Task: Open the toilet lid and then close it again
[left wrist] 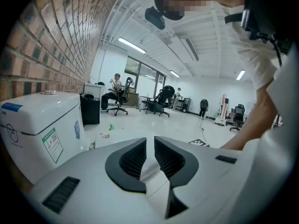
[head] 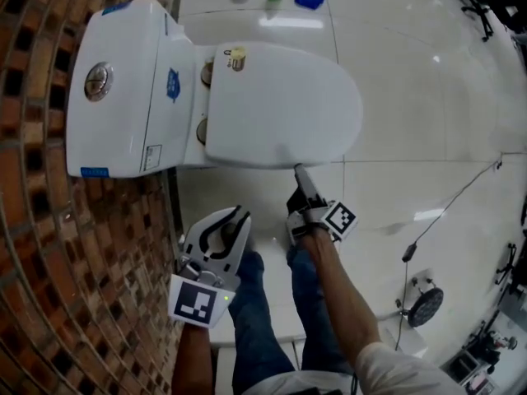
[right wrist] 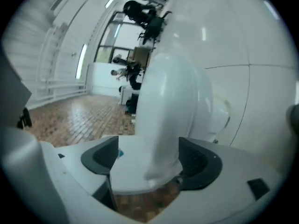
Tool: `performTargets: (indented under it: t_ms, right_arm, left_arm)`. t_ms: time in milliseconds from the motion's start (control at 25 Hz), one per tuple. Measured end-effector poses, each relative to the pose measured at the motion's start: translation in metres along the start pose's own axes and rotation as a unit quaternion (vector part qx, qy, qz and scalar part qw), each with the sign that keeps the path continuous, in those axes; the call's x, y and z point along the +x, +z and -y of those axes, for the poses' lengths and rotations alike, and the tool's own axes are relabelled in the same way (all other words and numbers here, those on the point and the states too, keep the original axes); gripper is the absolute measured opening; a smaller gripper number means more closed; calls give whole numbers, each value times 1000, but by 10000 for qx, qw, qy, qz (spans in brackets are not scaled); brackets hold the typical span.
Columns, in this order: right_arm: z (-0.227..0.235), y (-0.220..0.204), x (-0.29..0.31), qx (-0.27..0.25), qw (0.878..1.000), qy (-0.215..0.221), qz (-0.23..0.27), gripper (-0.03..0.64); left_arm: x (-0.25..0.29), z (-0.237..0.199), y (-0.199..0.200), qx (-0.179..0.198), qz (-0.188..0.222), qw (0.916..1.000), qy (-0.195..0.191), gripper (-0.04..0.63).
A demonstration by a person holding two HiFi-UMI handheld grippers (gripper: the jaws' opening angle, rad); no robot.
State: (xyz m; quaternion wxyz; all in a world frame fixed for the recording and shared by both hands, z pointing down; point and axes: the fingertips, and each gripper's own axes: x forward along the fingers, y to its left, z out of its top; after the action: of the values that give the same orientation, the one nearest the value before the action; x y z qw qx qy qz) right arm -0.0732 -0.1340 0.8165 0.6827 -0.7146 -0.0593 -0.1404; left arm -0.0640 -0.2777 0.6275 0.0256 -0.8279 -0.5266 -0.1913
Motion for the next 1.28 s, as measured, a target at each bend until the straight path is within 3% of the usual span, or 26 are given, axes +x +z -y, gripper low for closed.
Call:
performTargets:
  t_ms: [80, 280, 480, 560, 600, 720, 800, 960, 1080, 1280]
  right_arm:
    - [8, 8, 7, 378, 9991, -3, 205, 402]
    - [25, 15, 15, 747, 9962, -257, 356, 413]
    - [32, 22, 12, 1724, 9802, -723, 653, 402]
    - [29, 18, 4, 1516, 9813, -964, 693, 243]
    - [28, 17, 2, 1343, 9824, -1103, 681, 224]
    - [38, 18, 6, 1446, 9763, -1434, 736, 225]
    - [41, 20, 11, 1506, 9754, -1434, 735, 262]
    - [44, 22, 18, 959, 9779, -1840, 265, 299]
    - [48, 23, 25, 1009, 9803, -1690, 188, 325]
    - [34, 25, 13, 612, 9864, -1517, 132, 282]
  left_arm:
    - [-2, -1, -1, -55, 28, 10000, 33, 44]
    - [-8, -2, -7, -119, -54, 9999, 59, 46]
    - [-14, -5, -13, -122, -77, 9998, 115, 44]
    - [-16, -6, -15, -159, -84, 9997, 136, 44]
    - [-17, -6, -14, -172, -75, 9997, 137, 44]
    - [-17, -5, -10, -185, -37, 9997, 136, 44]
    - [-18, -6, -9, -178, -5, 9997, 146, 46]
    - [-21, -6, -11, -187, -58, 9997, 115, 44]
    - [-24, -7, -16, -135, -105, 9998, 109, 44]
    - [-27, -6, -2, -202, 63, 9996, 195, 44]
